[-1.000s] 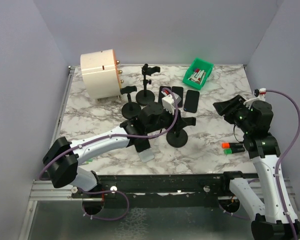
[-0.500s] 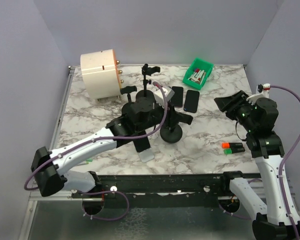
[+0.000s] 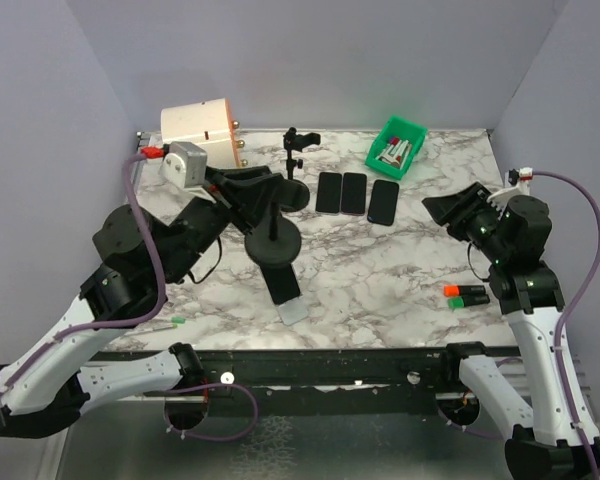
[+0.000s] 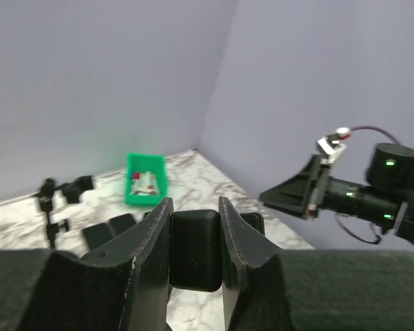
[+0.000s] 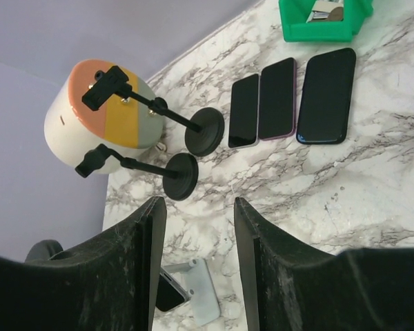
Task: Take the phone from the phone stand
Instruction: Place the phone stand at the center of the board.
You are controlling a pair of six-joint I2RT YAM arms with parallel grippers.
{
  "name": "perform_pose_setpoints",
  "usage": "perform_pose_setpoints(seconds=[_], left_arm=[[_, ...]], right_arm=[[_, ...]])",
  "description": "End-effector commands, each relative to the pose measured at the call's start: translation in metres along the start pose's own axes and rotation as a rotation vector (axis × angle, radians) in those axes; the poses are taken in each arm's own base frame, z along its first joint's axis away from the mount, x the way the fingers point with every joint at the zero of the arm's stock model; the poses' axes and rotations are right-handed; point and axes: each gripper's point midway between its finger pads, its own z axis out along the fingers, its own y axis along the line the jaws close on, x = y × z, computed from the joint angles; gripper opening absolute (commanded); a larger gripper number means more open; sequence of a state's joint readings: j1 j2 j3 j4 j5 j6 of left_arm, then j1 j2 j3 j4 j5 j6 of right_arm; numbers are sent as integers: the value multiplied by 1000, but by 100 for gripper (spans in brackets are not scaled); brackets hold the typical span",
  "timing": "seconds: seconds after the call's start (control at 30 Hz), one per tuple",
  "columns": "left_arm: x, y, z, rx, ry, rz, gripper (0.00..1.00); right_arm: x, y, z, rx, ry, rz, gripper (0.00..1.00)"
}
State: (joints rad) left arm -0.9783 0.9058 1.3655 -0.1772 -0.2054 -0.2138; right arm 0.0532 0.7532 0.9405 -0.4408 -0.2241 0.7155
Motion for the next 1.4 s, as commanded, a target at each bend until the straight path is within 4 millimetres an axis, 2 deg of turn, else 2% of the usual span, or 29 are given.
perform_pose_setpoints(seconds=[0.0, 0.13, 0.37, 0.6, 0.8, 0.93, 1.0, 1.2, 1.37], left_arm=[[-1, 64, -27, -313, 8, 156, 0], [14, 99, -41, -496, 63, 240, 0], [28, 133, -64, -676, 77, 331, 0], [71, 156, -60, -753, 118, 353, 0], [90, 204, -61, -825, 125, 263, 0], [97, 225, -65, -850, 105, 236, 0], [110, 235, -64, -862, 119, 220, 0], [134, 256, -60, -898, 75, 138, 0], [154, 272, -61, -942, 90, 101, 0]], right_arm=[[6, 13, 4, -68, 37, 7, 48], [9, 16, 7, -87, 53, 16, 48], [12, 15, 8, -91, 62, 23, 47], [16, 15, 8, -101, 74, 32, 47], [18, 17, 6, -105, 77, 21, 47], [21, 16, 6, -104, 79, 16, 47], [23, 14, 8, -105, 82, 18, 47], [28, 12, 10, -111, 93, 14, 47], [40, 22, 13, -206, 143, -40, 47]])
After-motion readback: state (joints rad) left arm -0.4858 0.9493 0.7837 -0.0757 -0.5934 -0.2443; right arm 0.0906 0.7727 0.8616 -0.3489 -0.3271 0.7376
